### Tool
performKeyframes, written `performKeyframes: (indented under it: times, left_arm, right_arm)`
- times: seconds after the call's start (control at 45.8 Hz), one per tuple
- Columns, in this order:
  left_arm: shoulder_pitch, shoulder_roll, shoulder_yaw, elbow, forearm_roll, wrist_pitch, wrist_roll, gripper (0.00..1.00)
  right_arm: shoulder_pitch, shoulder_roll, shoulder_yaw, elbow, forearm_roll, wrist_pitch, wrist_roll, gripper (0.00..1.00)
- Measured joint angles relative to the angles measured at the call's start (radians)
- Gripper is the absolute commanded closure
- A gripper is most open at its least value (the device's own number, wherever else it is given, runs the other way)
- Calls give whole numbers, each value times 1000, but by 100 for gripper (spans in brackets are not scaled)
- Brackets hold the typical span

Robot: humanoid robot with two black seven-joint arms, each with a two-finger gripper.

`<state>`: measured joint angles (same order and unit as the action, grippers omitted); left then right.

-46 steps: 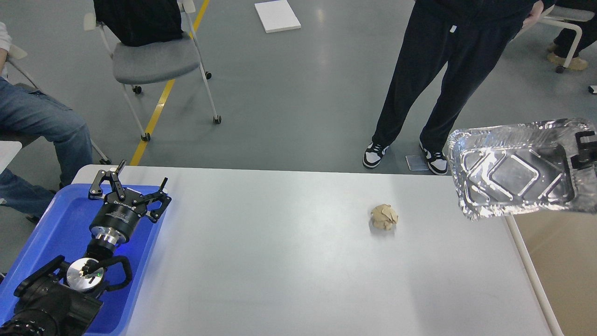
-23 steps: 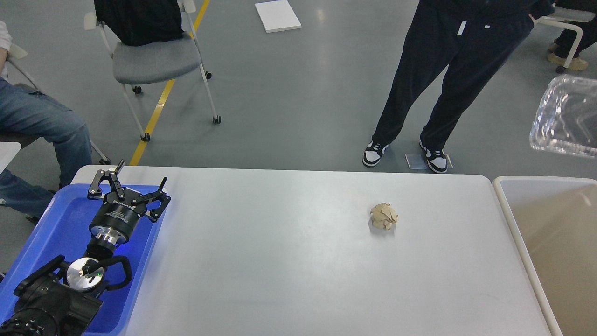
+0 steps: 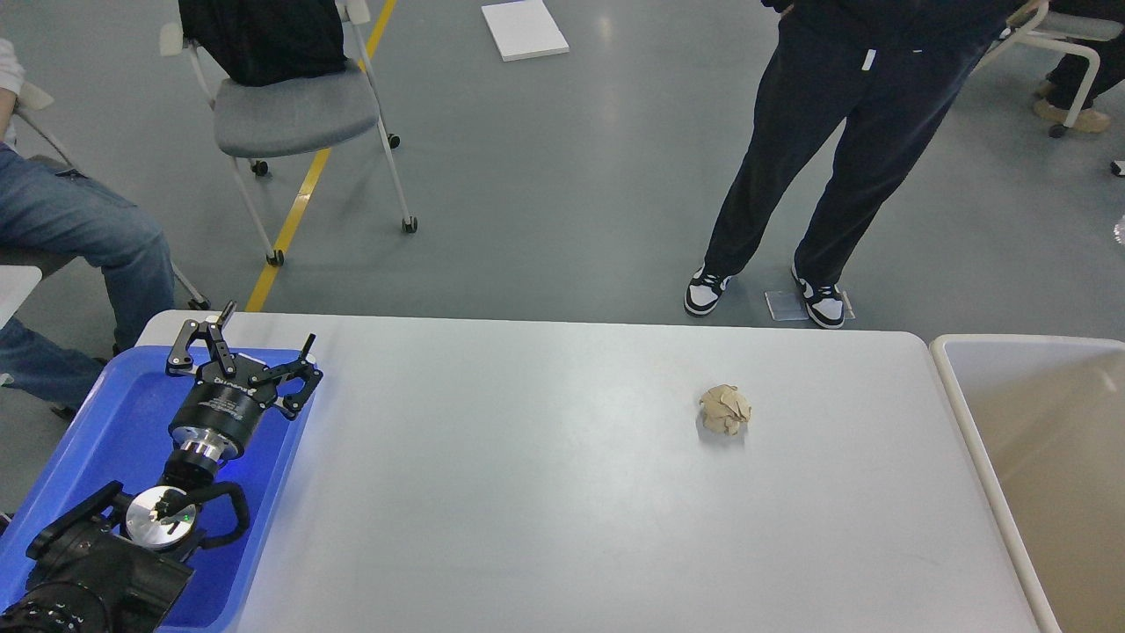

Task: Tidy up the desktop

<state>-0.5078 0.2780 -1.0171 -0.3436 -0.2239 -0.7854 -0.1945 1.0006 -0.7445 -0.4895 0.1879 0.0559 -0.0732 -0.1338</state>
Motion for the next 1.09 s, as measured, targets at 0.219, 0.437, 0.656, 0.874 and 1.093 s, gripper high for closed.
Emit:
performKeyframes:
  times: [0.219,0.437,0.656,0.874,1.093]
  left_arm:
    - [0,0,0,0,0,0,0,0]
    - [0,0,0,0,0,0,0,0]
    - [0,0,0,0,0,0,0,0]
    - [0,0,0,0,0,0,0,0]
    - [0,0,0,0,0,0,0,0]
  right_arm:
    - [-160,84,219,-83,30,-23,-64,100]
    - [-267,173,366,-122,42,-35,-90,100]
    - [-339,244,418,-136,46,-39,-94,100]
    - [-381,275,436,-140,47,-37,-91,87]
    - [-399,291,444,-143,45,-38,-77,0]
